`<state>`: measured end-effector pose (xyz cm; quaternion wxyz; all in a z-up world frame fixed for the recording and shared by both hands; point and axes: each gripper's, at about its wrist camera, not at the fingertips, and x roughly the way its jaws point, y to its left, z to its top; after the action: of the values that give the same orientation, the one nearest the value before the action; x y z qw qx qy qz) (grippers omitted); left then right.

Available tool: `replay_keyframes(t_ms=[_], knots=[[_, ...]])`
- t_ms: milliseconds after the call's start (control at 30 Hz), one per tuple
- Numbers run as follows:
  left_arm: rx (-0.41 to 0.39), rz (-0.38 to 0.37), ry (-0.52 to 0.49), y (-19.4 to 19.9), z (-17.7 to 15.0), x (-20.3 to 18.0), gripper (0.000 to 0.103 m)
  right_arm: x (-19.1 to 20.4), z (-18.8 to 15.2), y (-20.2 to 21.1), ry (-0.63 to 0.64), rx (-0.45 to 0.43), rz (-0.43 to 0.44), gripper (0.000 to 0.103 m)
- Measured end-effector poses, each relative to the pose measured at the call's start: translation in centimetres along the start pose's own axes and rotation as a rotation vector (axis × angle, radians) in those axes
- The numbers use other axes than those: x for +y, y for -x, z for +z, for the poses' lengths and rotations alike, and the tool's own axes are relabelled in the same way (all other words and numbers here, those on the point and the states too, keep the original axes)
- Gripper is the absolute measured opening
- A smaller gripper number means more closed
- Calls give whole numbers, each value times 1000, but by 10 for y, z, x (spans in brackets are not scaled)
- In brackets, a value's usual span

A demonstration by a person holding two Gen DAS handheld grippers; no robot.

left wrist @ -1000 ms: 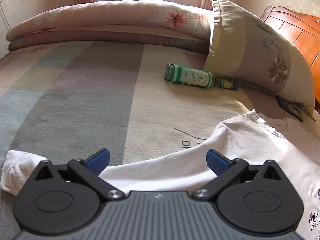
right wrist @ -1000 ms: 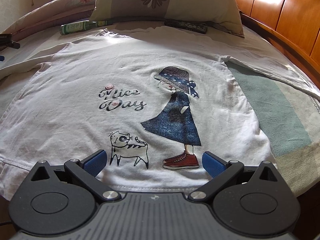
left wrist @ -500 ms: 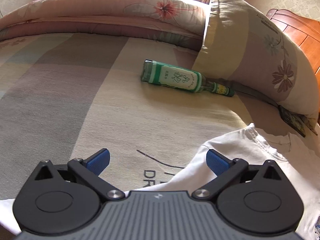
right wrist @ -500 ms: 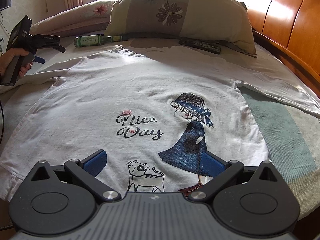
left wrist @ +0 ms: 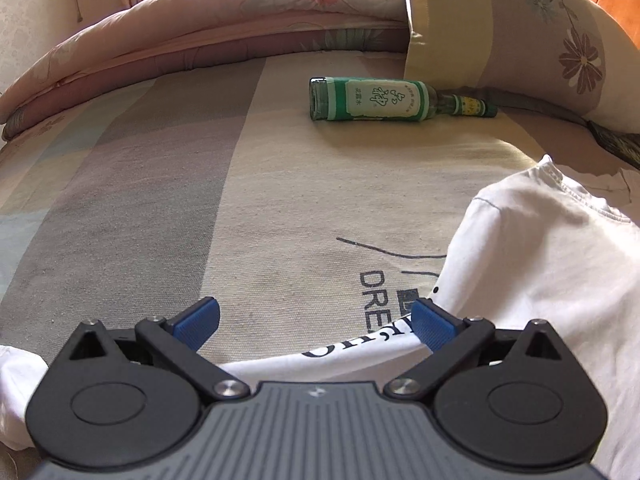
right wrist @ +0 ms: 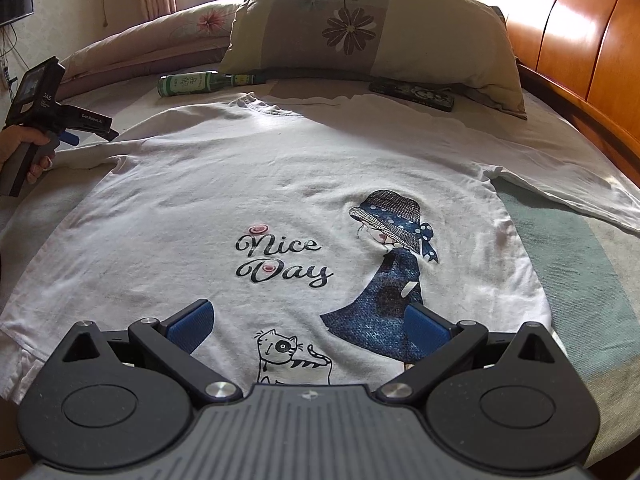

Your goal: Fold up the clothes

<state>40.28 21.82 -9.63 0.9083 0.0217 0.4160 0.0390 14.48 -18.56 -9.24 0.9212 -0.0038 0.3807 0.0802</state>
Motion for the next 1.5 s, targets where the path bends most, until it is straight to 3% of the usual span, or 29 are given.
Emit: replay_keyframes(t_ms=[167, 300, 467, 567, 767, 1033, 1133, 1200, 1500], knots=[[-18, -8, 0, 1, -4, -2, 101, 0, -2, 0, -2, 4, -14, 103], [-55, -56, -48, 14, -5, -7, 99, 1, -3, 2, 11, -1, -21, 103], [-16, -117, -89, 24, -14, -21, 99, 5, 0, 1, 6, -4, -3, 103], [-44, -127, -112, 45, -21, -30, 99, 11, 4, 6, 25, -19, 11, 103], [-106, -271, -128, 107, -37, -56, 100, 18, 4, 21, 38, -39, 16, 103], [5, -499, -270, 139, -123, -132, 100, 18, -8, 68, 41, -79, -9, 103], [58, -507, -258, 146, -154, -138, 100, 11, -12, 92, 41, -114, -27, 103], [59, -474, -255, 154, -170, -136, 100, 4, -16, 108, 28, -130, -38, 103], [-11, -407, -216, 216, -169, -113, 100, -35, -27, 157, -41, -145, -79, 103]])
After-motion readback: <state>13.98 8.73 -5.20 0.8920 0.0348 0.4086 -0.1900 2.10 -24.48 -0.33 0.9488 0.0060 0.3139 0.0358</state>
